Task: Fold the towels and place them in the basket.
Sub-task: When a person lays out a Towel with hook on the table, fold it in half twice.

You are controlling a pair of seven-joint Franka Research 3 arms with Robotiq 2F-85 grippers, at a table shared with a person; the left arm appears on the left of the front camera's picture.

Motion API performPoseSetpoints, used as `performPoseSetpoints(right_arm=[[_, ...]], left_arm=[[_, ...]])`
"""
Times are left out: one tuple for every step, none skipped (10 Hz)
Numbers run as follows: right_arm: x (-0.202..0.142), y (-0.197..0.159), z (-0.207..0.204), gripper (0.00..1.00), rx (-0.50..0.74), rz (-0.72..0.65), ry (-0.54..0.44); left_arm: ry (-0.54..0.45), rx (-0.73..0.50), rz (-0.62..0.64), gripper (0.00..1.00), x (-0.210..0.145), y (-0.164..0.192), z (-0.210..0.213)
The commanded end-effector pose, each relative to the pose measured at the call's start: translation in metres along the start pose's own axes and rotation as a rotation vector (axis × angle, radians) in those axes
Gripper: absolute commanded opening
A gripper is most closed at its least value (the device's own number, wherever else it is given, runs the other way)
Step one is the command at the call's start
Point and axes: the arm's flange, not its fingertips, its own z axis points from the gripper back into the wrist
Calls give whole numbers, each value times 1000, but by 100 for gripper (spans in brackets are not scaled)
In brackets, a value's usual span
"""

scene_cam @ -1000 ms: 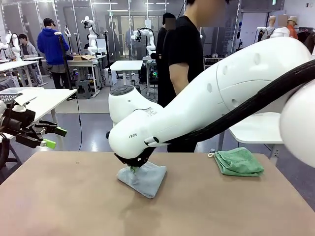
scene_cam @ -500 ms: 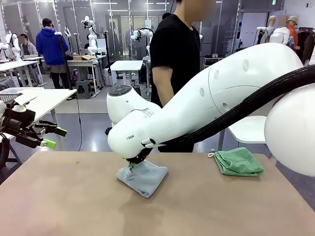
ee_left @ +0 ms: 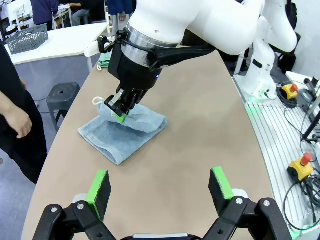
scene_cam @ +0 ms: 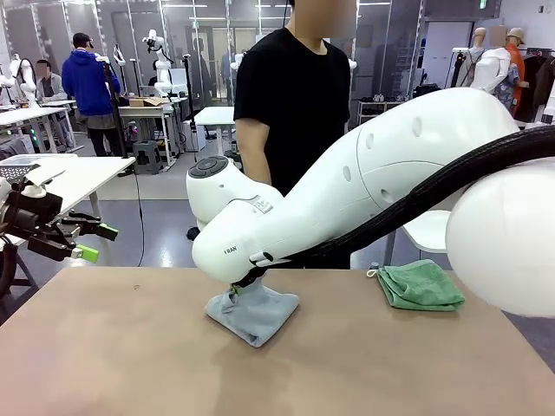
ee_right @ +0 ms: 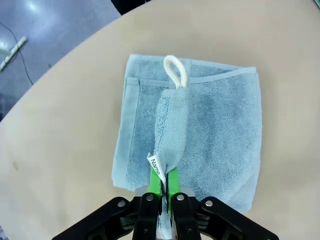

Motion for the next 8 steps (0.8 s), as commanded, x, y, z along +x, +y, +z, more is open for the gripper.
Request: performPoseSetpoints(right_arm=[[-3,6,-10,0,15,-58,-51],[-1,7,-12,27,32,-84,-73],[0,6,-13,27,37,-94,-69],[0,5,-12,46,47,-110,-71],[2,3,-10,28,55,-113,-67],[4,-1,-8,66,57,-102,-45],[5,-9,-2,48,61,-83,-17],[8,-23,9,86,57,-61,20]], left_arm=[[3,5,-2,100,0,-1,1],[3,5,-2,100,0,-1,1],[3,5,-2,100,0,-1,1],[3,5,-2,100,0,-1,1],[3,5,-2,100,0,-1,1],[3,5,-2,100,0,-1,1],[3,5,-2,100,0,-1,1],[3,5,-2,100,0,-1,1]])
